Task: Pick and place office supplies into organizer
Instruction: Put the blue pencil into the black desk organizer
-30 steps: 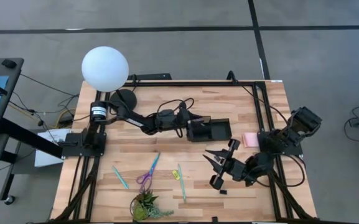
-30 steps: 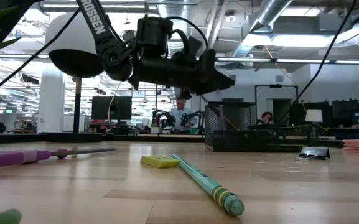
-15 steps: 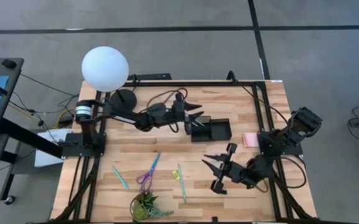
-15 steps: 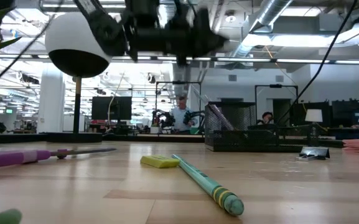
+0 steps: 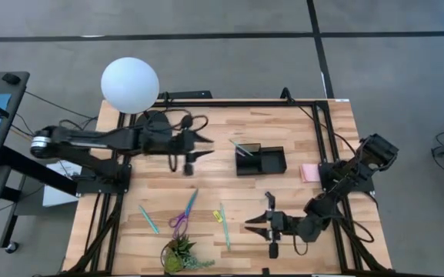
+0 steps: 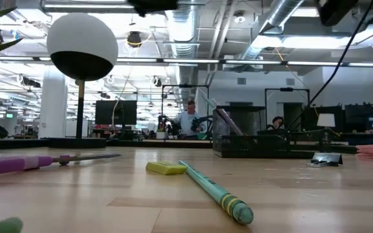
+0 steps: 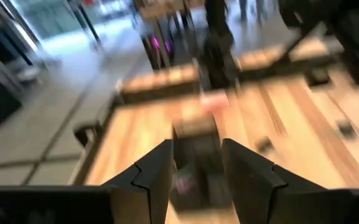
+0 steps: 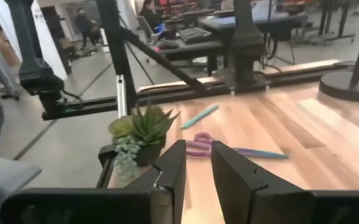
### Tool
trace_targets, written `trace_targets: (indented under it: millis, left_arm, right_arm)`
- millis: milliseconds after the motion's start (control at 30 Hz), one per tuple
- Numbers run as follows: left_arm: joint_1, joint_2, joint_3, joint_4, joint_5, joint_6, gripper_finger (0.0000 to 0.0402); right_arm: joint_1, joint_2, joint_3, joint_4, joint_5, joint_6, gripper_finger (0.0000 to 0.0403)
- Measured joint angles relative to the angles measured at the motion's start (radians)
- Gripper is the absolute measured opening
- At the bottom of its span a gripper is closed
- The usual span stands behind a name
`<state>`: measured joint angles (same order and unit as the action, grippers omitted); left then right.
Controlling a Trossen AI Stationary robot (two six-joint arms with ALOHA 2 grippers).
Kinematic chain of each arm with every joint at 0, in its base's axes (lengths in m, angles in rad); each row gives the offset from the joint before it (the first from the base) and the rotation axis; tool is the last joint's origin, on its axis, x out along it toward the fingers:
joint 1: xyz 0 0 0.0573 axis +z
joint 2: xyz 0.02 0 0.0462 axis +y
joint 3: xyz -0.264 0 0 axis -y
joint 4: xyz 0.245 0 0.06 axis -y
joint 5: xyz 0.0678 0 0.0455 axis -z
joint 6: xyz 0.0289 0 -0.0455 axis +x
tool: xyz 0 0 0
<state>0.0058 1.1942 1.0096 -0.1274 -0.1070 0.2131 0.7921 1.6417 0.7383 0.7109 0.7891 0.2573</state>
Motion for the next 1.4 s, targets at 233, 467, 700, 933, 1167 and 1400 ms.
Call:
trace_targets:
  millis: [233, 467, 700, 933, 1167, 1400]
  left_arm:
    - [-0.130, -0.117, -0.001, -0.486, -0.118, -0.238, 0.0135]
    - [-0.266, -0.112, -0.028, -0.627, -0.158, -0.435, 0.0135]
    - [-0.342, -0.111, -0.125, -0.445, -0.187, -0.441, 0.0135]
    - [-0.353, -0.105, -0.148, -0.416, -0.201, -0.444, 0.0135]
    - [-0.353, -0.105, -0.148, -0.424, -0.211, -0.446, 0.0135]
    - [-0.353, -0.105, -0.148, -0.423, -0.226, -0.446, 0.0135]
  right_arm:
    - [-0.124, 0.000, 0.001, -0.027, -0.129, 0.008, 0.0079]
    - [-0.230, 0.001, 0.000, -0.043, -0.428, 0.008, 0.0106]
    - [-0.245, 0.231, 0.105, 0.101, -0.634, 0.114, 0.0101]
    - [-0.257, 0.428, 0.375, -0.116, -0.607, 0.191, 0.0067]
    - [-0.232, 0.442, 0.701, -0.923, -0.572, 0.349, 0.0007]
    - [-0.208, 0.441, 0.818, -1.069, -0.525, 0.507, 0.0002]
